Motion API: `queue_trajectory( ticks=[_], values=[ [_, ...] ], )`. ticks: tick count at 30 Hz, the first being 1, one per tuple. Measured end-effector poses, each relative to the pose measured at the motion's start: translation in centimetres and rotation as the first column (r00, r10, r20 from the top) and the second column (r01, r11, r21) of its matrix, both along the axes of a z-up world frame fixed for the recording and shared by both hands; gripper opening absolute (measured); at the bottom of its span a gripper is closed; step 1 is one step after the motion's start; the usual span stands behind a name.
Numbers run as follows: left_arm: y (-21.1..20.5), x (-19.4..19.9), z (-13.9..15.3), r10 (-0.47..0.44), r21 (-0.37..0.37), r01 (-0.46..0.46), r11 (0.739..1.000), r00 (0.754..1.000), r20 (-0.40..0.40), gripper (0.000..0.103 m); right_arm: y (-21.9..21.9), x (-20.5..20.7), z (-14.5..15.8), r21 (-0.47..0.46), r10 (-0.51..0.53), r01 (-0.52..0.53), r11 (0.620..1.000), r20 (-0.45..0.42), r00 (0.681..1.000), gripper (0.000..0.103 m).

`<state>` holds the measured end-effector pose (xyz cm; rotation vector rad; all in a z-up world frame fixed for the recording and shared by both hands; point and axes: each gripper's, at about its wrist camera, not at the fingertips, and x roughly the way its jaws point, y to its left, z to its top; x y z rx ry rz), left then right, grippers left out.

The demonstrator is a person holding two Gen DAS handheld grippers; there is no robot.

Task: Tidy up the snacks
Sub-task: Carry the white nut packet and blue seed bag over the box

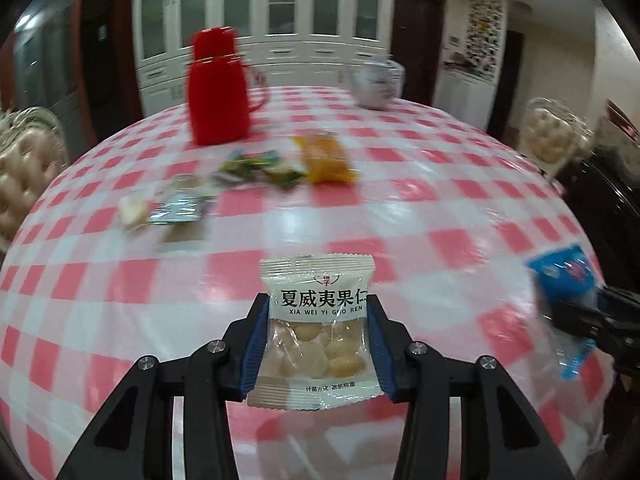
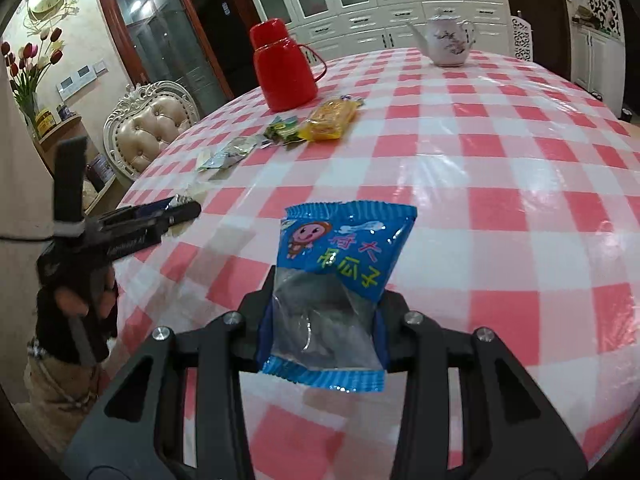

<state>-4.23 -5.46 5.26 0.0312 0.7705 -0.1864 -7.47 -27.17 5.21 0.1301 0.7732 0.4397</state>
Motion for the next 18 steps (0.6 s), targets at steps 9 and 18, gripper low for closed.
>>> queue_trajectory(
  ticks=[9, 18],
  values=[
    [-6.2, -3.6, -0.6, -0.069, -0.01, 0.069, 0.998, 0.998, -0.005, 0.047, -2.9, -2.7, -0.3, -0.024, -0.016, 0.017, 1.0, 0.032, 0.999, 0.044],
    [-12.3, -6.0, -0.6, -0.194, 0.003, 0.195, 0.981, 0.981, -0.021, 0.047, -6.8, -5.3, -0.5, -0.044, -0.069, 0.071, 0.996, 0.049, 0.996, 0.044]
  ],
)
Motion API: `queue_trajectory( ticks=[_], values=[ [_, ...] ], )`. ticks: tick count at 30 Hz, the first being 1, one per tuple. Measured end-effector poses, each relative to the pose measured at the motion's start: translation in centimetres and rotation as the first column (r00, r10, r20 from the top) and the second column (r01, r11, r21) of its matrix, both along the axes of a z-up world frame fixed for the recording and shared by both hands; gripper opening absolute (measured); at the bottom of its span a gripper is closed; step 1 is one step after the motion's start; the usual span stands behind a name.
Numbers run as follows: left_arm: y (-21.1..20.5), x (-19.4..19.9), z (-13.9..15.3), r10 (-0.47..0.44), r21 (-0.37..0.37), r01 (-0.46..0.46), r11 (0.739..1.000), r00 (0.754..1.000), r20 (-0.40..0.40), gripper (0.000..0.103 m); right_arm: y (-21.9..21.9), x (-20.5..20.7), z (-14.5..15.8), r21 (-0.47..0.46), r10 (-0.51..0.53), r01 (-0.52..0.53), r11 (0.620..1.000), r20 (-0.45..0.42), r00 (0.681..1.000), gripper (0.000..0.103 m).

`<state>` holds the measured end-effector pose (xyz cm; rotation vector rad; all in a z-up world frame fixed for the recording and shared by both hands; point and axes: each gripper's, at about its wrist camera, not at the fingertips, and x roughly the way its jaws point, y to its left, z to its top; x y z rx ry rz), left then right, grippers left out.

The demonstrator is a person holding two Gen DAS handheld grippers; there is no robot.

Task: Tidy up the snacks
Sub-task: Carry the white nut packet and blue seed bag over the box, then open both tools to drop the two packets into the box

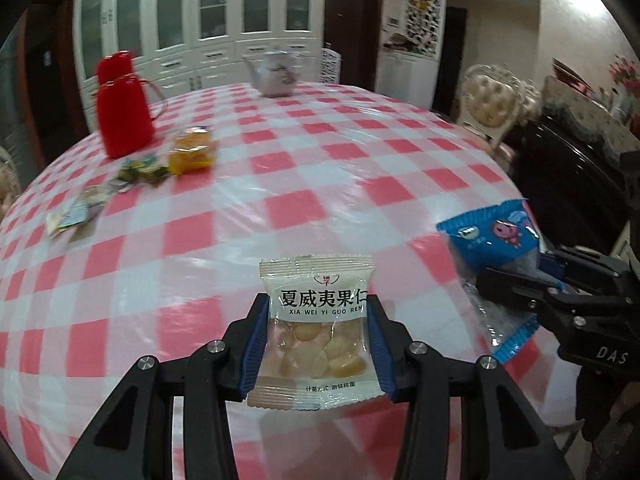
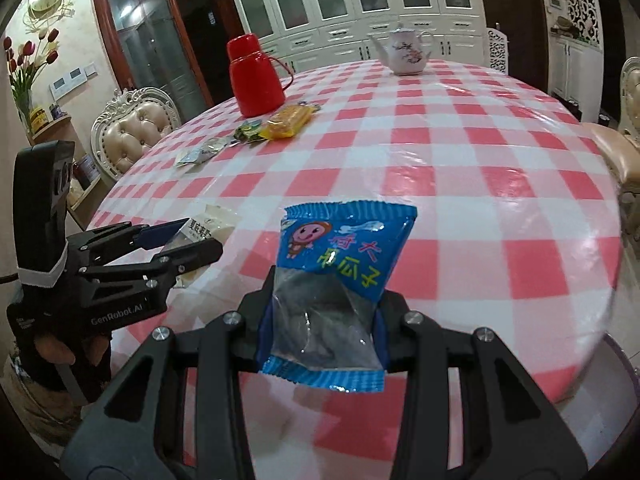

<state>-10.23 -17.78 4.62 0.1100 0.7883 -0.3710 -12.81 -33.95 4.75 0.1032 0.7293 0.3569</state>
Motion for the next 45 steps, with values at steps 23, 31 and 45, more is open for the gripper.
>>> queue_trajectory(
  ticks=[23, 31, 45],
  values=[
    [-19.2, -7.9, -0.7, -0.467, 0.07, 0.469, 0.881, 0.883, -0.038, 0.047, -13.4, -6.8, 0.3, -0.302, -0.086, 0.091, 0.949, 0.029, 0.996, 0.044],
    [-24.4, -10.6, -2.8, -0.588, 0.086, 0.595, 0.799, 0.804, -0.09, 0.047, -18.7, -9.2, -1.2, -0.444, -0.119, 0.103, 0.89, -0.009, 0.993, 0.044],
    [-27.1, -10.8, -5.7, -0.634, 0.021, 0.646, 0.763, 0.754, -0.173, 0.07, -23.8, -10.5, -6.3, -0.595, -0.227, 0.061, 0.801, -0.209, 0.951, 0.053]
  ],
)
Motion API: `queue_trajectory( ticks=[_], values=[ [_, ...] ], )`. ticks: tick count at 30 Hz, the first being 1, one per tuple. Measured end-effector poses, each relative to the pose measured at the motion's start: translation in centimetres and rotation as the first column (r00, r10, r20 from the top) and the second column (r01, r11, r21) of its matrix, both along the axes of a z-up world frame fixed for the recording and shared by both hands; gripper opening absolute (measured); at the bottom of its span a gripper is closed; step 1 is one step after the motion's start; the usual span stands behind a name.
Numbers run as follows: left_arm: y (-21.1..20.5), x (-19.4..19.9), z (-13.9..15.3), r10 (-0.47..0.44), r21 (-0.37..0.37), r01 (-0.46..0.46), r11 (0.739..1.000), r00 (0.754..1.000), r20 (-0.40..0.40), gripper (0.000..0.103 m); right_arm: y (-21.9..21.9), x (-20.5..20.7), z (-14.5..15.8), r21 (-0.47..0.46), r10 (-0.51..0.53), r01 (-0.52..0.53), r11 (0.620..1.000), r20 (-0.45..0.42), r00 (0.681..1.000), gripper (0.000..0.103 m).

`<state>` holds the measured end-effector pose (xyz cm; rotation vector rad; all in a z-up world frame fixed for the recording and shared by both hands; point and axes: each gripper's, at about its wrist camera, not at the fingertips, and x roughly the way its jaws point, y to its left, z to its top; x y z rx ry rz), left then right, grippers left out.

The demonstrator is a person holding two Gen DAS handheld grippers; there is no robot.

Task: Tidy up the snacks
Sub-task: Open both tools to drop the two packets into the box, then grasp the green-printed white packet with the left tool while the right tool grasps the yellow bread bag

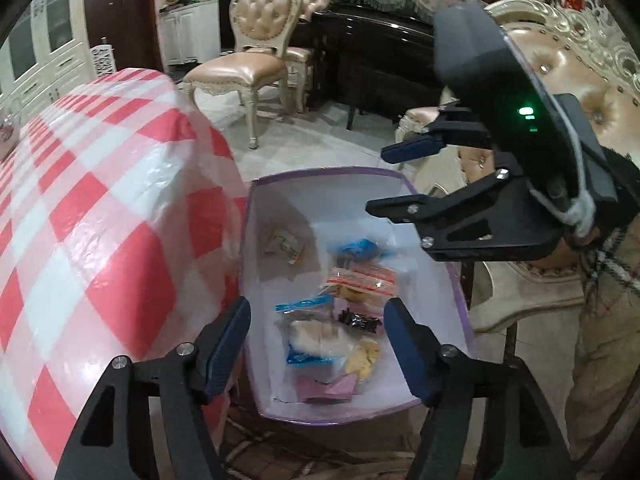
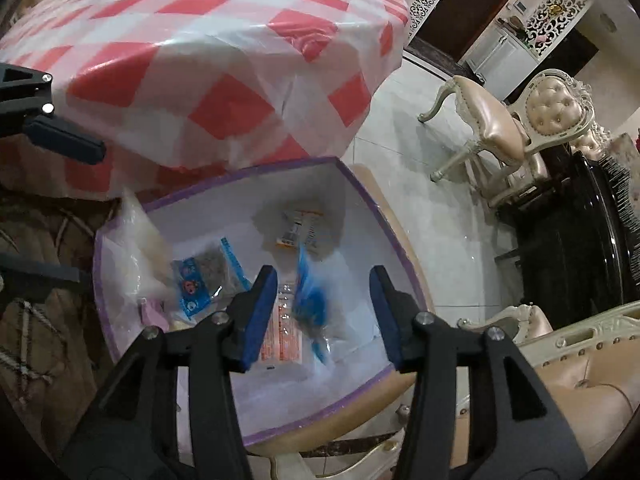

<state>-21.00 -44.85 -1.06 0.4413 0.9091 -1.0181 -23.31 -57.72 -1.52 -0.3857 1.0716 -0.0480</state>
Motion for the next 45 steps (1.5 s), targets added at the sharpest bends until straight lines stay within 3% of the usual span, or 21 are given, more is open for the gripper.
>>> queue_trajectory(
  ticks=[6, 10, 13, 17, 20, 22, 24, 25, 26, 30, 31, 32, 33, 34, 36, 39, 41, 42, 43, 44, 45],
  values=[
    [2.3, 1.3, 1.2, 0.072, -0.045, -0.073, 0.996, 0.997, -0.009, 0.07, 2.2, 0.5, 2.3, 0.018, 0.055, -0.057, 0.998, 0.09, 0.994, 0.053],
    [5.9, 2.7, 3.2, 0.137, -0.118, -0.138, 0.983, 0.99, -0.015, 0.07, 4.6, 1.8, 4.5, 0.045, 0.065, -0.075, 0.996, 0.184, 0.981, 0.053],
    [9.4, 4.2, 4.8, 0.192, -0.187, -0.194, 0.963, 0.981, -0.028, 0.07, 6.4, 3.5, 6.6, 0.133, 0.033, -0.073, 0.988, 0.284, 0.958, 0.057],
    [16.3, 7.5, 6.7, 0.342, -0.252, -0.327, 0.911, 0.94, 0.016, 0.08, 10.0, 6.9, 9.0, 0.395, -0.054, -0.107, 0.912, 0.375, 0.925, 0.07],
    [22.5, 10.8, 6.9, 0.504, -0.257, -0.48, 0.839, 0.863, 0.033, 0.084, 13.9, 10.3, 9.1, 0.497, -0.046, -0.143, 0.856, 0.348, 0.936, 0.076],
    [26.5, 13.1, 6.6, 0.585, -0.233, -0.561, 0.794, 0.81, 0.042, 0.084, 17.3, 13.1, 8.6, 0.492, -0.03, -0.129, 0.861, 0.301, 0.953, 0.076],
    [30.6, 15.9, 5.9, 0.676, -0.184, -0.656, 0.732, 0.733, 0.076, 0.084, 20.3, 15.4, 8.1, 0.473, 0.009, -0.146, 0.869, 0.28, 0.96, 0.076],
    [33.3, 17.7, 5.5, 0.735, -0.15, -0.72, 0.677, 0.67, 0.101, 0.084, 22.3, 16.9, 7.9, 0.469, 0.031, -0.161, 0.868, 0.273, 0.962, 0.076],
    [35.3, 18.6, 5.0, 0.773, -0.133, -0.761, 0.635, 0.624, 0.115, 0.084, 23.3, 17.8, 7.7, 0.47, 0.046, -0.171, 0.866, 0.265, 0.963, 0.076],
    [44.7, 22.9, 5.3, 0.916, -0.145, -0.911, 0.387, 0.361, 0.176, 0.084, 29.4, 22.0, 6.6, 0.467, 0.129, -0.227, 0.855, 0.233, 0.964, 0.076],
    [46.8, 23.9, 5.6, 0.931, -0.148, -0.928, 0.341, 0.311, 0.194, 0.084, 30.6, 23.0, 6.2, 0.462, 0.143, -0.236, 0.855, 0.227, 0.963, 0.076],
    [48.0, 24.9, 5.6, 0.937, -0.137, -0.939, 0.316, 0.286, 0.201, 0.085, 31.7, 23.8, 5.9, 0.463, 0.153, -0.243, 0.852, 0.224, 0.962, 0.076],
    [49.3, 26.2, 5.6, 0.941, -0.115, -0.947, 0.299, 0.273, 0.198, 0.086, 32.6, 24.5, 5.6, 0.472, 0.156, -0.246, 0.847, 0.222, 0.962, 0.076],
    [50.3, 27.2, 5.5, 0.942, -0.097, -0.948, 0.303, 0.282, 0.185, 0.086, 33.1, 24.9, 5.4, 0.486, 0.156, -0.246, 0.839, 0.218, 0.963, 0.076],
    [52.1, 29.9, 4.8, 0.937, -0.053, -0.944, 0.326, 0.315, 0.149, 0.086, 34.3, 25.9, 4.9, 0.521, 0.163, -0.242, 0.819, 0.194, 0.967, 0.076],
    [51.4, 32.3, 4.1, 0.93, -0.032, -0.941, 0.336, 0.327, 0.166, 0.086, 35.9, 27.7, 4.4, 0.527, 0.179, -0.24, 0.815, 0.166, 0.97, 0.076],
    [51.0, 33.4, 3.5, 0.918, -0.025, -0.928, 0.371, 0.362, 0.162, 0.086, 36.6, 29.0, 4.2, 0.52, 0.179, -0.23, 0.823, 0.146, 0.973, 0.077],
    [50.8, 33.9, 3.1, 0.916, -0.03, -0.927, 0.374, 0.363, 0.171, 0.084, 36.9, 29.9, 4.1, 0.522, 0.178, -0.224, 0.823, 0.137, 0.974, 0.077],
    [50.4, 34.0, 2.9, 0.919, -0.038, -0.93, 0.365, 0.353, 0.176, 0.076, 37.2, 30.8, 4.1, 0.527, 0.174, -0.217, 0.822, 0.131, 0.976, 0.077],
    [50.0, 33.7, 2.7, 0.922, -0.034, -0.932, 0.36, 0.35, 0.169, 0.044, 37.3, 31.6, 4.2, 0.532, 0.167, -0.209, 0.821, 0.128, 0.978, 0.077],
    [49.8, 33.7, 2.2, 0.916, -0.01, -0.927, 0.374, 0.367, 0.161, 0.045, 37.5, 32.4, 4.2, 0.537, 0.16, -0.202, 0.819, 0.124, 0.979, 0.077]
  ],
)
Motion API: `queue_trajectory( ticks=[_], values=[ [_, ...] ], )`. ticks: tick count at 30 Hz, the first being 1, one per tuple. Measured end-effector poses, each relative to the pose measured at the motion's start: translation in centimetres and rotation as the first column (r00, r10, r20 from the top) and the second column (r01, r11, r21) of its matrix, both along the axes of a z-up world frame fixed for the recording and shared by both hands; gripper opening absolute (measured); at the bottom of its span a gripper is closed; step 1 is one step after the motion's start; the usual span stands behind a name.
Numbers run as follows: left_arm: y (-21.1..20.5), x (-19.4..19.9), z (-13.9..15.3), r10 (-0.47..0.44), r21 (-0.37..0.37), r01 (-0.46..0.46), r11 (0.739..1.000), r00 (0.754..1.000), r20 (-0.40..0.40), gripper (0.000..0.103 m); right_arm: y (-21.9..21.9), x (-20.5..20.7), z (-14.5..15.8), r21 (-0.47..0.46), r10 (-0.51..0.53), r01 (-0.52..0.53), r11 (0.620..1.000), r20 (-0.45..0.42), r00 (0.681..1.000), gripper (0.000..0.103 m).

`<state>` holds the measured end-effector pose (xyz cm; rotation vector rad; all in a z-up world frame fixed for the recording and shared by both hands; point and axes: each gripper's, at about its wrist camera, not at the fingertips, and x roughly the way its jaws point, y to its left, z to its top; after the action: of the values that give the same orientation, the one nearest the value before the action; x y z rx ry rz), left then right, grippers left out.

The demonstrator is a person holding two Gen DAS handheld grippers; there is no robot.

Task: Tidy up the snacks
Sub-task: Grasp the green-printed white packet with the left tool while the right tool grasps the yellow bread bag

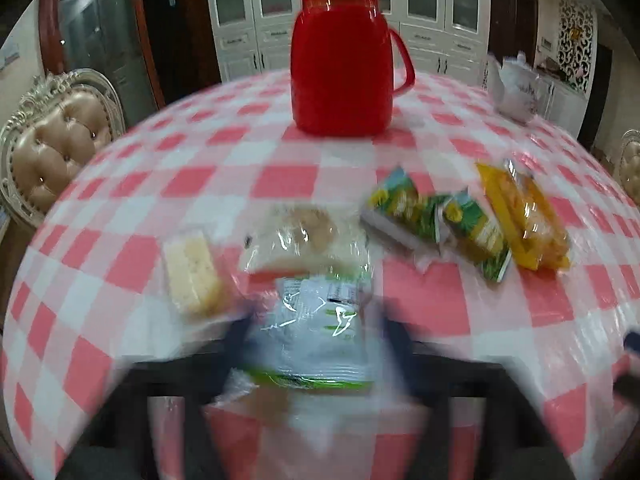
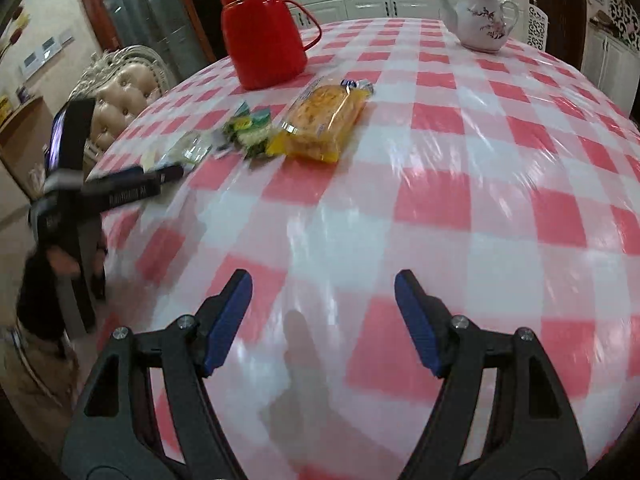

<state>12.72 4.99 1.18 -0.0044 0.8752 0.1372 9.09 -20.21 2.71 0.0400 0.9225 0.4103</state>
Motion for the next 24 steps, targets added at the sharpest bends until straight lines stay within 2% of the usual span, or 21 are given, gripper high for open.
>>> queue_trajectory(
  ticks=[1, 4, 7, 10, 11, 13, 15, 16, 18, 19, 21, 24],
  values=[
    [-0.2, -0.5, 0.2, -0.014, 0.003, 0.014, 1.0, 1.0, 0.008, 0.044, 0.2, 1.1, 0.1, 0.012, -0.008, 0.008, 1.0, -0.006, 1.0, 0.077],
    [0.1, -1.3, 0.4, -0.051, -0.05, 0.051, 0.997, 0.999, 0.019, 0.044, 1.2, 4.5, 0.3, 0.055, -0.066, 0.066, 0.996, -0.016, 0.998, 0.077],
    [1.1, -1.5, 0.3, -0.056, -0.114, 0.059, 0.992, 0.998, 0.028, 0.044, 2.7, 7.7, 0.7, 0.102, -0.117, 0.118, 0.988, -0.02, 0.993, 0.077],
    [1.5, -1.3, 0.2, -0.063, -0.136, 0.067, 0.988, 0.998, 0.031, 0.044, 5.1, 11.1, 1.2, 0.113, -0.17, 0.17, 0.979, -0.016, 0.985, 0.079],
    [1.5, -1.3, 0.2, -0.064, -0.141, 0.067, 0.988, 0.997, 0.031, 0.044, 6.0, 12.0, 1.2, 0.079, -0.184, 0.184, 0.98, -0.013, 0.983, 0.079],
    [1.5, -1.3, 0.2, -0.064, -0.146, 0.068, 0.987, 0.997, 0.032, 0.044, 7.9, 13.7, 0.4, -0.075, -0.243, 0.241, 0.968, -0.01, 0.97, 0.079],
    [1.7, -1.3, 0.1, -0.064, -0.156, 0.068, 0.985, 0.997, 0.034, 0.044, 9.0, 15.0, -0.8, -0.155, -0.258, 0.25, 0.956, -0.032, 0.966, 0.079],
    [1.7, -1.3, 0.1, -0.063, -0.162, 0.068, 0.984, 0.997, 0.034, 0.044, 9.2, 15.4, -1.4, -0.202, -0.274, 0.263, 0.943, -0.027, 0.961, 0.073],
    [1.8, -1.3, 0.1, -0.064, -0.167, 0.068, 0.984, 0.997, 0.033, 0.045, 8.9, 14.7, -1.3, -0.221, -0.27, 0.268, 0.938, 0.021, 0.963, 0.054],
    [1.8, -1.3, 0.1, -0.064, -0.166, 0.068, 0.984, 0.997, 0.031, 0.045, 8.4, 14.0, -1.0, -0.2, -0.269, 0.267, 0.943, 0.02, 0.963, 0.053],
    [1.8, -1.1, 0.0, -0.064, -0.162, 0.067, 0.984, 0.998, 0.023, 0.046, 6.9, 12.1, -0.5, -0.103, -0.231, 0.23, 0.968, -0.002, 0.973, 0.052],
    [1.7, -1.0, -0.1, -0.067, -0.16, 0.069, 0.985, 0.998, 0.016, 0.047, 5.3, 8.0, 0.7, -0.075, -0.173, 0.177, 0.981, 0.05, 0.984, 0.052]
  ],
)
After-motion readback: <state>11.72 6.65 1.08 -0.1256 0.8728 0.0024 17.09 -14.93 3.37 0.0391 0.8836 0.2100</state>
